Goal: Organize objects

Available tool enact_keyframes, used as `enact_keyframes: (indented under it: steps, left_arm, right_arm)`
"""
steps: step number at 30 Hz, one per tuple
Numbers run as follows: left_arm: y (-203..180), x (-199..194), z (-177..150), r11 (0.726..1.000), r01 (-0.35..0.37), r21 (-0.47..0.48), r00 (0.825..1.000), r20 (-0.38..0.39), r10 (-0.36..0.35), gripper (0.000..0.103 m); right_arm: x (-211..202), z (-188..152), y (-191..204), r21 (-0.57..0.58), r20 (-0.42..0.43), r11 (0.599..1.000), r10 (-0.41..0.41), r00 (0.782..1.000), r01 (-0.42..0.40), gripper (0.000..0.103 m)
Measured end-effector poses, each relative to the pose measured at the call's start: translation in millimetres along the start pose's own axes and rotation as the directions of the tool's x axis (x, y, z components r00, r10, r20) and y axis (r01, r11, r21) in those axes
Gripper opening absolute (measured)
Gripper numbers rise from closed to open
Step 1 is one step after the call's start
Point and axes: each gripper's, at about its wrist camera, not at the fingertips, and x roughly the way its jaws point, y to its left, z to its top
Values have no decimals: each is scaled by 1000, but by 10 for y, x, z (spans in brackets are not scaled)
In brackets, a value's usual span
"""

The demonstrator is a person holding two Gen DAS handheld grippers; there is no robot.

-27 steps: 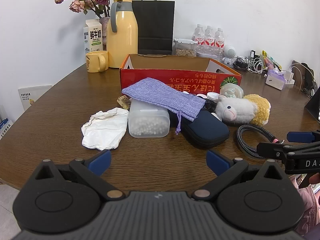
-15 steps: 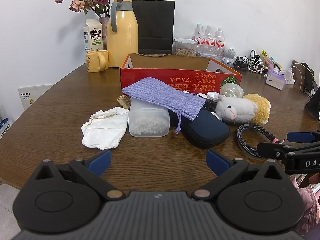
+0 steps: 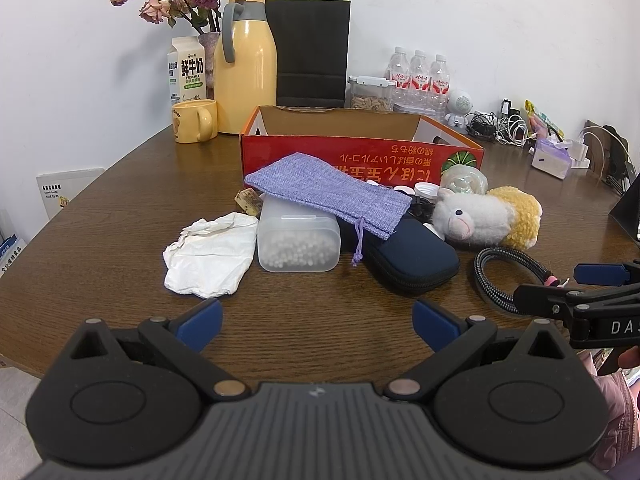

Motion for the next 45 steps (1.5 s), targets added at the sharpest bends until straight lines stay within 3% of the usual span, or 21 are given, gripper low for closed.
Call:
enact_keyframes:
  steps: [45]
  left_arm:
    - [84, 53, 25, 1000, -12, -13, 1000, -2, 12, 103]
  right_arm:
    - [52, -41, -63, -18, -9, 1000, -21, 1000, 21, 103]
